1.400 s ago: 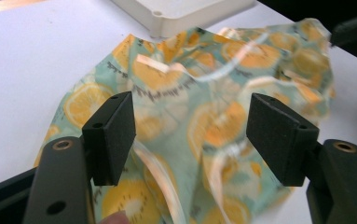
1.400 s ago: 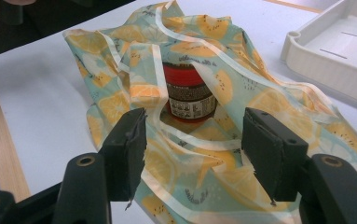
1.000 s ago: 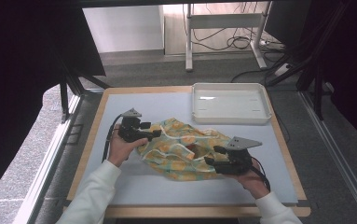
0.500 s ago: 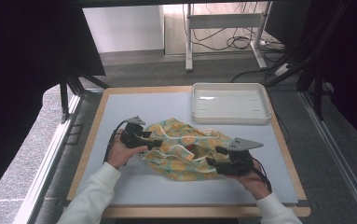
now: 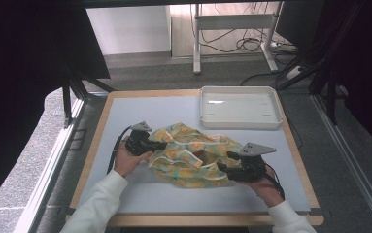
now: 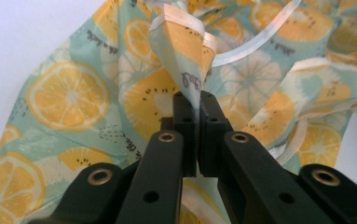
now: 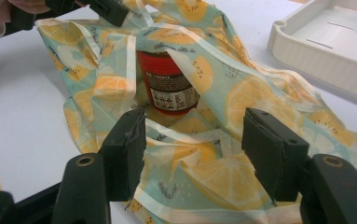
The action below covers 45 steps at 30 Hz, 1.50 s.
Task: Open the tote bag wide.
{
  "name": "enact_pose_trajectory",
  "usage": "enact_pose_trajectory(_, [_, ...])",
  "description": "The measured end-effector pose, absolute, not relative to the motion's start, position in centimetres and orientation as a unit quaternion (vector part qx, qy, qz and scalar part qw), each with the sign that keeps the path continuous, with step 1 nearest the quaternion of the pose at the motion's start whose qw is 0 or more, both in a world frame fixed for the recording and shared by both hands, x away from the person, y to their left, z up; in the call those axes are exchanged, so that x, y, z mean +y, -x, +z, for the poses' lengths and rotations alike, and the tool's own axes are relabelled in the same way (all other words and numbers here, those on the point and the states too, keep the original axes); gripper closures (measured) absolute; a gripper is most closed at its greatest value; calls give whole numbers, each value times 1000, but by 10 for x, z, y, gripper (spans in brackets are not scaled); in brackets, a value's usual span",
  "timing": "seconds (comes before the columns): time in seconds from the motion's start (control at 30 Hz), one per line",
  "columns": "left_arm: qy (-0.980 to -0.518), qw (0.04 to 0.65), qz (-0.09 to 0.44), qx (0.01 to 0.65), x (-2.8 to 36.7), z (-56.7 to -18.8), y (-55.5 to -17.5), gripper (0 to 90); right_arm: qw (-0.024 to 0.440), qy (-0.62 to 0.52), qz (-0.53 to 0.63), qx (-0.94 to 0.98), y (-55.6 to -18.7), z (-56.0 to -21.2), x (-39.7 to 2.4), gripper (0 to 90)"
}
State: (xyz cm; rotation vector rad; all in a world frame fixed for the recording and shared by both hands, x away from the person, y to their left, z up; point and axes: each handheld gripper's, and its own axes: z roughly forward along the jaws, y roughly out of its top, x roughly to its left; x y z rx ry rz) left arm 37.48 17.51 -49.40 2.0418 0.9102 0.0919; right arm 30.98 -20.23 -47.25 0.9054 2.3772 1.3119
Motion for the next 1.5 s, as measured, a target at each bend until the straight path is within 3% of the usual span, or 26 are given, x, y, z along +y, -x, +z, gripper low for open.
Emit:
enact_pose_trajectory(0.77, [-801, 476, 62, 358, 184, -472, -367, 899, 153, -315, 450, 822, -320, -460, -194, 388])
enact_pose_trajectory(1.23, [-799, 478, 62, 360, 187, -470, -367, 899, 144, -316, 381, 857, -354, -465, -161, 385])
enact_pose_trajectory(1.3, [-798, 479, 62, 359, 187, -469, -367, 899, 155, -316, 364, 862, -358, -467, -158, 481])
enact_pose_trajectory(1.33, [-799, 480, 62, 358, 188, -469, -367, 899, 158, -315, 353, 867, -362, -469, -157, 613])
enact_pose_trajectory(1.37, [-799, 480, 65, 356, 188, -468, -367, 899, 154, -318, 357, 865, -364, -469, -157, 680])
enact_pose_trajectory(1.4, [-798, 481, 65, 356, 188, -468, -366, 899, 154, -318, 357, 865, -364, -469, -157, 680])
enact_pose_trajectory(1.47, [-797, 482, 64, 358, 188, -468, -366, 899, 147, -322, 368, 860, -368, -468, -159, 835])
enact_pose_trajectory(1.5, [-798, 482, 65, 357, 189, -467, -366, 899, 147, -322, 368, 860, -368, -468, -159, 835])
